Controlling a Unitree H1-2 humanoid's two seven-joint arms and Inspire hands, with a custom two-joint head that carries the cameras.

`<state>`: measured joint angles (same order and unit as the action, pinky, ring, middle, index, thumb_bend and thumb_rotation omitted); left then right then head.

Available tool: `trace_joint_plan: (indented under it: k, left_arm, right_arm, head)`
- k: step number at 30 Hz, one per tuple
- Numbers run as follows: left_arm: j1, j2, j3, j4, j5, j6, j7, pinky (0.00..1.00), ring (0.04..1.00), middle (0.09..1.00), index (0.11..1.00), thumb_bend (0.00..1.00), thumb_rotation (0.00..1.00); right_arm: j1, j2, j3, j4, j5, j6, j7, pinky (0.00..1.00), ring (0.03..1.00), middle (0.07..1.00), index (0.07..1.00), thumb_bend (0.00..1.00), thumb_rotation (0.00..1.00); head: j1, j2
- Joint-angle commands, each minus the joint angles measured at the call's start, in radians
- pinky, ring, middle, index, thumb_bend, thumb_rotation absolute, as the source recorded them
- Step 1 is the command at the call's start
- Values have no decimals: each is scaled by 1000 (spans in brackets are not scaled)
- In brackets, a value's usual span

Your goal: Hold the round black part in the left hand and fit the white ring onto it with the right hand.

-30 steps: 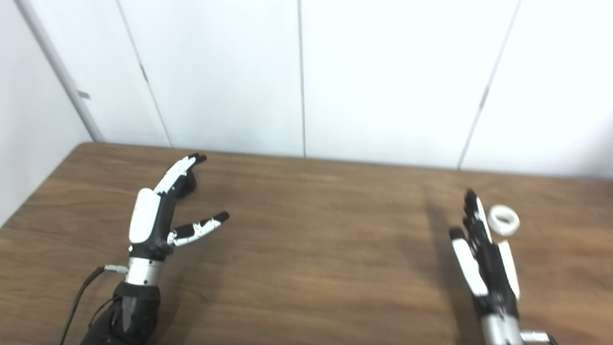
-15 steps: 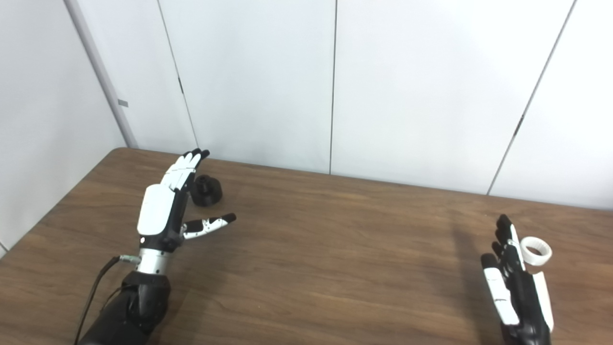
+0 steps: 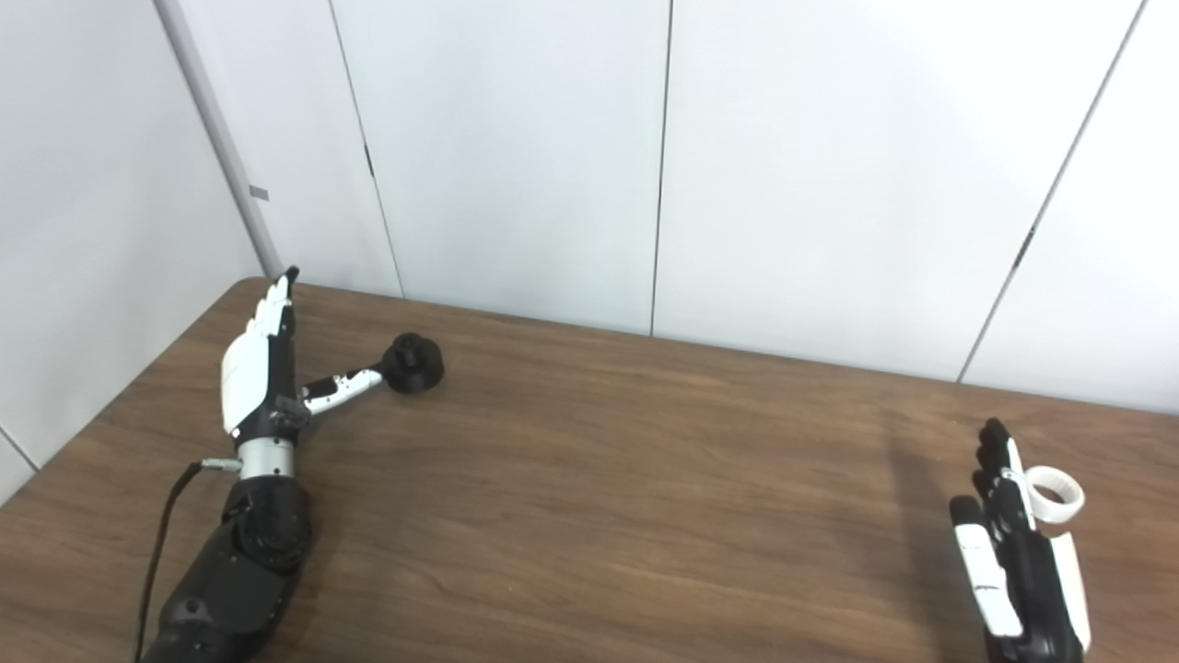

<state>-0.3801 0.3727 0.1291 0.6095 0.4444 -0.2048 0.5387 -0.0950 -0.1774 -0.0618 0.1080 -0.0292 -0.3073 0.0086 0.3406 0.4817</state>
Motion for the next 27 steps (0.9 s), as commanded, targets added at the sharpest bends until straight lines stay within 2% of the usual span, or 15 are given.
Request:
trace_joint_plan:
  k: [1,6,13,15,21,27]
  left_arm:
    - [3,22,-7,4,-18,25,-34,992,1000,1000,1000,1000,303]
    - [2,64,-35,15,-44,42,-134,993,1000,1000,1000,1000,309]
    - [3,146,-98,5,-78,86,-347,994,1000,1000,989,1000,360]
    - [-2,168,-107,11,-88,69,-388,957,998,1000,969,1000,360]
    - [-22,193,-106,59,-129,10,-424,936,983,989,914,1000,312]
    - [-33,187,-109,111,-135,-48,-397,894,960,955,853,995,260]
  right_arm:
    - [71,3,-1,75,0,-16,1,980,1000,1000,992,334,867]
    - [74,4,0,66,-3,-9,0,980,1000,1000,989,324,860]
    - [77,9,2,54,-16,2,-8,987,1000,1000,988,364,866]
    - [78,10,2,52,-17,2,-7,990,1000,1000,992,361,870]
    - [77,14,3,51,-20,3,-7,1000,1000,1000,993,360,860]
    - [78,15,3,44,-20,7,-5,1000,1000,1000,989,363,851]
  head:
    - [0,3]
    - [-3,8]
    - [-9,14]
    - [-9,15]
    - [-13,14]
    - [-16,17]
